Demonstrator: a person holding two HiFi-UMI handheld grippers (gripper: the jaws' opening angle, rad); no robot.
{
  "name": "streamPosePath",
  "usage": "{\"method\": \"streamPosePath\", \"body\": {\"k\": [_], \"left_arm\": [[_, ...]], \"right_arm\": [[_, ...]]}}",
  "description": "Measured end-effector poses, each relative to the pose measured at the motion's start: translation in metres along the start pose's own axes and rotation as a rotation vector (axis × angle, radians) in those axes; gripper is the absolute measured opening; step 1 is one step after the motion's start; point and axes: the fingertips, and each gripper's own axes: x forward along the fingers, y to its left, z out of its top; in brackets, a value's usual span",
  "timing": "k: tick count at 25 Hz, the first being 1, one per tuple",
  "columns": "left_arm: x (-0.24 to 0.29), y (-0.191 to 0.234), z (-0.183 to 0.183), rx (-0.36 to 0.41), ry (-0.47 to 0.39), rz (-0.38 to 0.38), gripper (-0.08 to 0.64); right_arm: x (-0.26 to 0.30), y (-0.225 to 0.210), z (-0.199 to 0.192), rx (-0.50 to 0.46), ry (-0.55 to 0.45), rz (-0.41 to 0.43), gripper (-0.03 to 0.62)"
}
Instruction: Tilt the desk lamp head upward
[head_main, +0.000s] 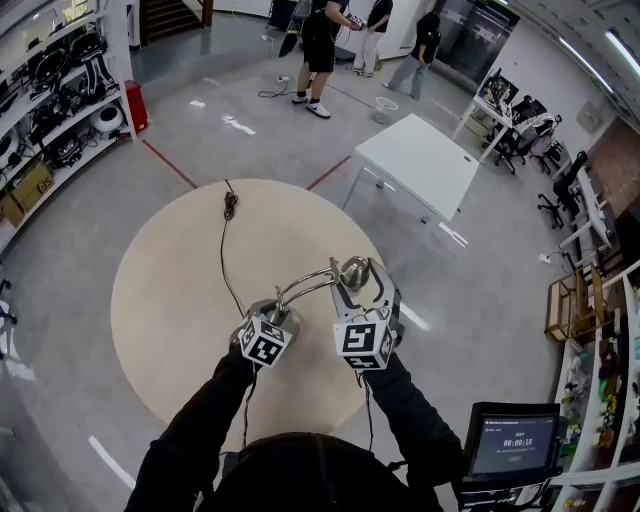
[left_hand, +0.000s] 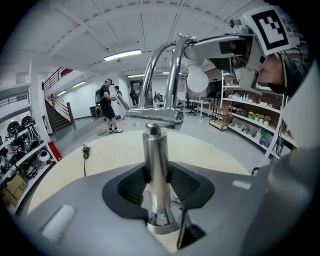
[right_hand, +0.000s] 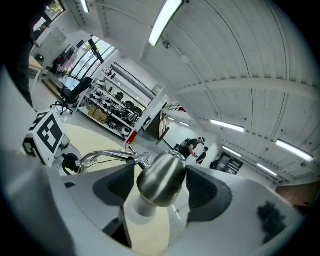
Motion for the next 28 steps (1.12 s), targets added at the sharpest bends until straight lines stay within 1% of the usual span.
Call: {"method": "streamPosePath", "body": {"k": [3, 13, 18, 23, 26, 28], "left_arm": [[-0.008, -0.002, -0.006, -0.002, 0.006, 0.001, 0.147], [-0.002, 0.0, -0.004, 0.011, 0.014, 0.01, 0.149], [0.0, 0.001, -0.002, 0.018, 0.018, 0.019, 0.149], [-0.001, 0.001, -0.003, 0.027, 0.03, 0.03, 0.15], [-0.001, -0.001, -0.003, 0.036, 0.032, 0.03, 0.15], [0.0, -0.004, -0.002, 0.038, 0.032, 0.031, 0.15]], "right_arm": [[-0.006, 0.007, 0.01, -0.045, 0.003, 0.005, 0.341], [-0.001, 0.009, 0.021, -0.154, 0.002, -0.001, 0.341], [-0.001, 0.01, 0.026, -0.241, 0.009, -0.011, 0.339], [0.0, 0.013, 0.033, -0.278, 0.009, -0.006, 0.339], [-0.002, 0.015, 0.043, -0.329, -0.008, -0.009, 0.339], [-0.004, 0.017, 0.052, -0.38, -0.027, -0.01, 0.337]]}}
